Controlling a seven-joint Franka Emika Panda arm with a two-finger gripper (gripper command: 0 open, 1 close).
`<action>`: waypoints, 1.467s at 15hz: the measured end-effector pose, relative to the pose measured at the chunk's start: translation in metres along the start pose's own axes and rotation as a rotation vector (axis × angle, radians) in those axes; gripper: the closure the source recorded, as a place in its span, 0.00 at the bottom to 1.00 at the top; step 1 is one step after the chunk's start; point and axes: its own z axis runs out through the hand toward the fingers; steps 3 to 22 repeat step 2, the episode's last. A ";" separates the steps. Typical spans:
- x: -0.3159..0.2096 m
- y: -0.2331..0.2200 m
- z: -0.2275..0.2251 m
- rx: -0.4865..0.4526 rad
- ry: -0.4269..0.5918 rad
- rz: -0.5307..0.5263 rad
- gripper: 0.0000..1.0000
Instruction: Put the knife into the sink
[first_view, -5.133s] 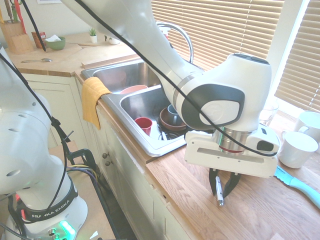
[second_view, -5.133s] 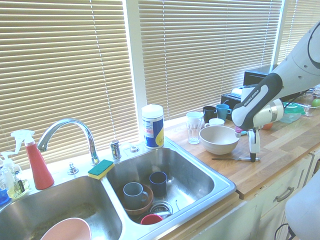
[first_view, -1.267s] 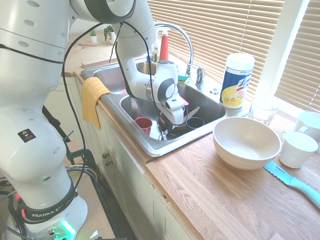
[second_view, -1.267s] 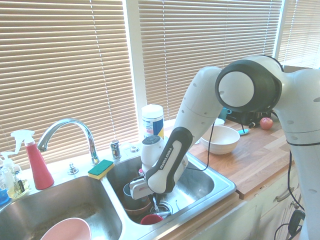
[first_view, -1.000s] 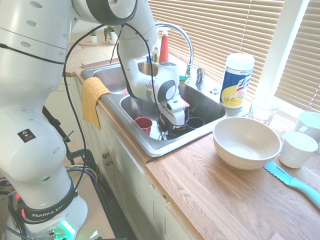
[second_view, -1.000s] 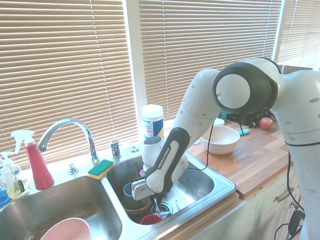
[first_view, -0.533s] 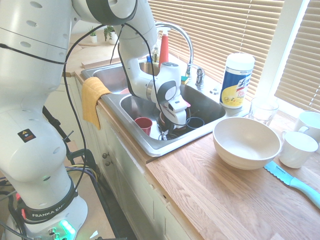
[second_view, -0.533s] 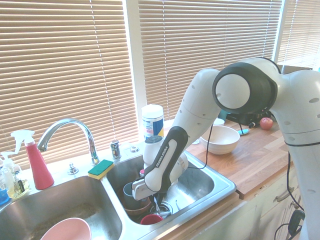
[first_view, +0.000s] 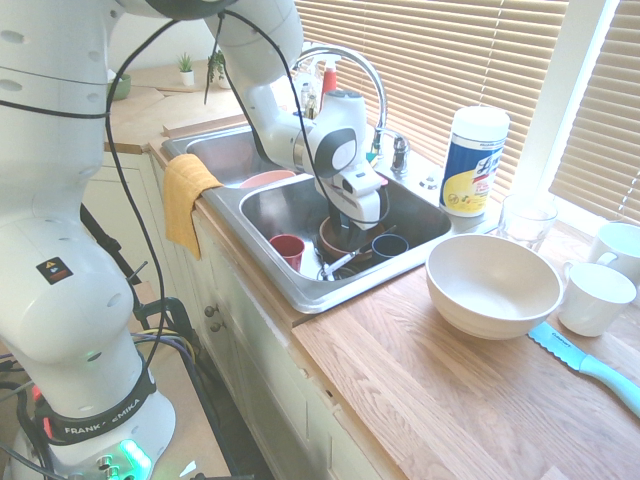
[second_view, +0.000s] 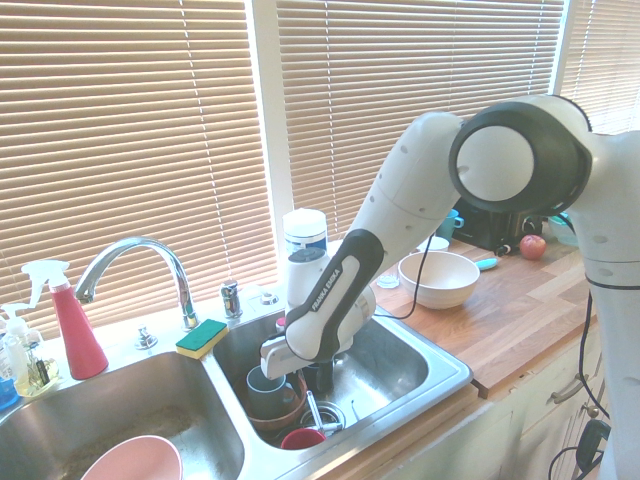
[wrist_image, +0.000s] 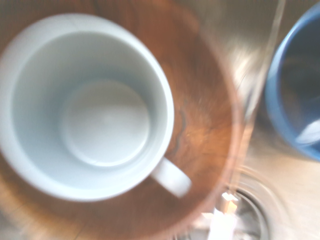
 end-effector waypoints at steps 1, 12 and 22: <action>-0.001 0.003 -0.025 0.001 0.001 -0.018 0.00; -0.002 0.007 -0.050 0.005 0.006 -0.034 0.00; -0.002 0.007 -0.050 0.005 0.006 -0.034 0.00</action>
